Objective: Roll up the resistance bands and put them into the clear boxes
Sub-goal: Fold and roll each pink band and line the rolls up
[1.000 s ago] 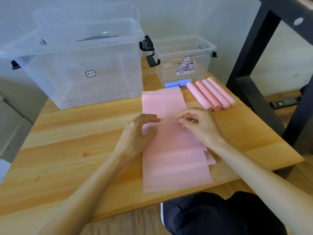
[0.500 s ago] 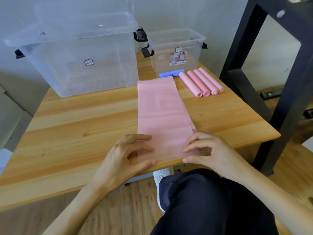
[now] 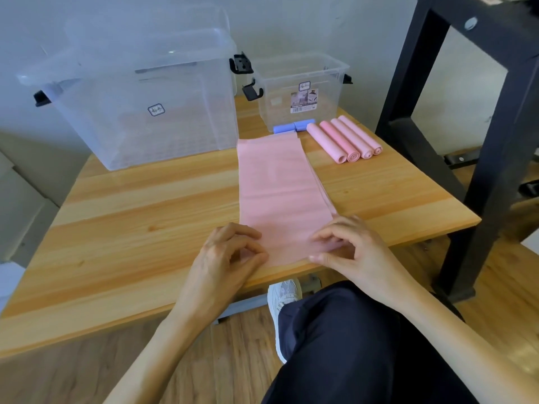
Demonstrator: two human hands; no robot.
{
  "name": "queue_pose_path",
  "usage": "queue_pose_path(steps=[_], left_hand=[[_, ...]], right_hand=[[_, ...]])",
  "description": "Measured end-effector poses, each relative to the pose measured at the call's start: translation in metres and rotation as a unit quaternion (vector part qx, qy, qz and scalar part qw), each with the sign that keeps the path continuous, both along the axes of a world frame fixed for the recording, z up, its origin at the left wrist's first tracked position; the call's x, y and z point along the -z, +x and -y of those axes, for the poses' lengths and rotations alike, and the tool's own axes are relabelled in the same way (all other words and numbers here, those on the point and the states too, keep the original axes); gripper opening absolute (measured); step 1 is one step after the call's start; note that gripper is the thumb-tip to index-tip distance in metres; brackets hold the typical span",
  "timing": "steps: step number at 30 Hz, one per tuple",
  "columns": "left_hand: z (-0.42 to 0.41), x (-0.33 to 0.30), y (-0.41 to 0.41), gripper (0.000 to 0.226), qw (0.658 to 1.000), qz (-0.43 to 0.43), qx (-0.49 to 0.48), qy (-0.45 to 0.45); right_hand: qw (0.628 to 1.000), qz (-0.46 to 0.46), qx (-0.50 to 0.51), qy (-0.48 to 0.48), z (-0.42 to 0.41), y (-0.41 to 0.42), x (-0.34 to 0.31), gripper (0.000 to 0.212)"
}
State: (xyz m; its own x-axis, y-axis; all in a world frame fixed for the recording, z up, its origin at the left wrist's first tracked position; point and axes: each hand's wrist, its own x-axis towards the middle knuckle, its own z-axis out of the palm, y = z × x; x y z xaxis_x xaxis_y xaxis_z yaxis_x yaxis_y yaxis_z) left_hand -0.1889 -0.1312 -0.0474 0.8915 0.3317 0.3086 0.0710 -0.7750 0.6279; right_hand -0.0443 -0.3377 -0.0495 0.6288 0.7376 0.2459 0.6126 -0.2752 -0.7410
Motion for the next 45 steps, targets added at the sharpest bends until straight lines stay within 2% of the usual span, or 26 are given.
queue_pose_path(steps=[4, 12, 20, 24, 28, 30, 35, 37, 41, 45], left_hand=[[0.0, -0.004, 0.003, 0.011, 1.0, 0.0, -0.003, -0.002], [0.0, -0.007, 0.007, 0.028, 1.0, 0.017, 0.007, 0.01], [0.0, -0.008, 0.008, 0.02, 1.0, -0.01, -0.025, -0.011], [0.0, -0.008, 0.008, 0.015, 0.999, -0.029, -0.033, 0.001], [0.001, -0.009, 0.006, 0.007, 1.0, -0.006, -0.025, 0.004], [0.002, -0.008, 0.004, 0.005, 0.999, 0.014, -0.006, 0.034], [0.002, -0.006, 0.003, 0.017, 0.977, 0.04, 0.036, 0.205], [0.003, -0.005, 0.002, 0.019, 0.973, 0.044, 0.035, 0.224], [0.002, -0.001, -0.005, 0.023, 0.981, 0.044, 0.029, 0.188], [0.0, -0.001, -0.007, 0.019, 0.994, 0.037, 0.008, 0.101]], right_hand=[[1.0, 0.016, 0.017, 0.012, -0.004, 0.0, 0.001, 0.01], [0.999, -0.017, 0.046, 0.01, -0.007, -0.002, -0.007, 0.014], [0.995, -0.002, 0.101, -0.022, -0.008, -0.003, -0.008, 0.025], [0.992, 0.033, 0.121, -0.014, -0.01, -0.006, -0.005, 0.023], [0.99, 0.058, 0.127, 0.023, -0.009, -0.006, 0.003, 0.021], [0.989, 0.065, 0.117, 0.054, -0.008, -0.006, 0.008, 0.02], [0.983, 0.143, 0.08, 0.085, -0.006, 0.0, 0.017, 0.027], [0.98, 0.156, 0.08, 0.089, -0.003, 0.002, 0.017, 0.029], [0.979, 0.169, 0.078, 0.087, 0.003, 0.002, 0.016, 0.028], [0.986, 0.118, 0.079, 0.085, 0.003, 0.001, 0.014, 0.029]])
